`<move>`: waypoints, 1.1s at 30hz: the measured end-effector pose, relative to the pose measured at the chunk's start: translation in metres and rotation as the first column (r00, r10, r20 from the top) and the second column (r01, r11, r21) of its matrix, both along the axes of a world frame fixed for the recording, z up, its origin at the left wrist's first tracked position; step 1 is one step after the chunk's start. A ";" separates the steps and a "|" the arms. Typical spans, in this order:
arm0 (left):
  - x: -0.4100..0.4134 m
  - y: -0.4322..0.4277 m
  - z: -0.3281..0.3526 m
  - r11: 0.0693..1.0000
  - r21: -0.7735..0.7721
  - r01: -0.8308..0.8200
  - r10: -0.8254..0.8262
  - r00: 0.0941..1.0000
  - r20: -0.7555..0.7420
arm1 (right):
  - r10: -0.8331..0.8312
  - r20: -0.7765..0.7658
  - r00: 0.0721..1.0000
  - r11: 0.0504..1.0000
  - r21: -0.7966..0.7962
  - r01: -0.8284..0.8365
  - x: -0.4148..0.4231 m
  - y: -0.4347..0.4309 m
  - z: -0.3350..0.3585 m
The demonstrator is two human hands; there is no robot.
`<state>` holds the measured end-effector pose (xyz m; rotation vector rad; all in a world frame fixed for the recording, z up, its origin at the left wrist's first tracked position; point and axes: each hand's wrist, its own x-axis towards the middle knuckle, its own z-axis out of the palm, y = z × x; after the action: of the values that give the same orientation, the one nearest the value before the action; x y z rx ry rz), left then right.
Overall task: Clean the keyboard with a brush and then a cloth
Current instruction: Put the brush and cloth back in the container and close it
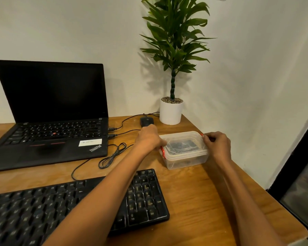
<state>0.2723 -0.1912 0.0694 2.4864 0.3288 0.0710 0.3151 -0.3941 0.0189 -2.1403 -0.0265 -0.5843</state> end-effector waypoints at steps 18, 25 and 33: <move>-0.089 0.075 -0.041 0.940 0.304 0.154 -0.260 0.901 0.348 | 0.048 0.141 0.989 0.988 -0.150 -0.027 -0.048 0.053 0.008; -0.157 0.135 -0.051 0.918 0.395 0.024 -0.206 0.881 0.425 | 0.240 0.140 0.961 0.956 -0.208 -0.208 -0.098 0.108 0.014; -0.231 0.189 -0.056 0.916 0.394 -0.073 -0.116 0.893 0.435 | 0.414 0.025 0.910 0.865 -0.323 -0.385 -0.171 0.180 0.010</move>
<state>0.0417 -0.0024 0.0139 2.7693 0.0886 0.7686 0.1439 -0.2143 0.0286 -2.3139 -0.6431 -0.4526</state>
